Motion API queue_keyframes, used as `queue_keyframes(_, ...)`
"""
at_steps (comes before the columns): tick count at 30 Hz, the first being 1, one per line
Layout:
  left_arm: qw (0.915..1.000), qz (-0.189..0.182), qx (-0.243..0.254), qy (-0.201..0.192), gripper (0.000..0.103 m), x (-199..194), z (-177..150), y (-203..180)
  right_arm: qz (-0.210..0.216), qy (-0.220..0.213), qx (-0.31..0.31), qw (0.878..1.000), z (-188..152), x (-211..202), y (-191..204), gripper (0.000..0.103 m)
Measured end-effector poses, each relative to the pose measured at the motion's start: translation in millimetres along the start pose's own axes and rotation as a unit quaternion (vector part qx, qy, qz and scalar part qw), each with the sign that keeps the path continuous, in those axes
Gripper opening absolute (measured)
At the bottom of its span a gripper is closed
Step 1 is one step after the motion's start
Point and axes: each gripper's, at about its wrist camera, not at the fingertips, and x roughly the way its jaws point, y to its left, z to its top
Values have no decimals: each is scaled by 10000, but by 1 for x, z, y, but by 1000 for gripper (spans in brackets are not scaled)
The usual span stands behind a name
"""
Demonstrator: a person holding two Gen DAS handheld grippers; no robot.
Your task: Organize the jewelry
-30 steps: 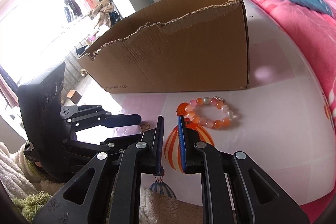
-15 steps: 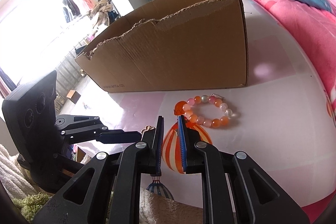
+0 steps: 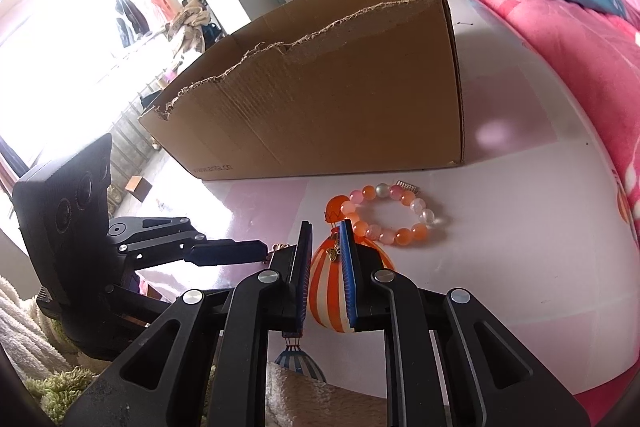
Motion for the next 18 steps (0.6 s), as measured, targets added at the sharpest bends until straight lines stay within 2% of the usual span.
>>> queue_keyframes(4, 9999, 164, 18, -37, 34, -3, 0, 4, -14, -6, 15, 10000, -1, -1, 0, 15)
queue_keyframes(16, 9945, 980, 371, 68, 34, 13, 6, -7, -51, -19, 44, 10000, -2, -1, 1, 15)
queue_keyframes(18, 9942, 996, 388, 69, 29, 13, 7, -8, -62, -28, 49, 10000, -2, -2, 2, 15)
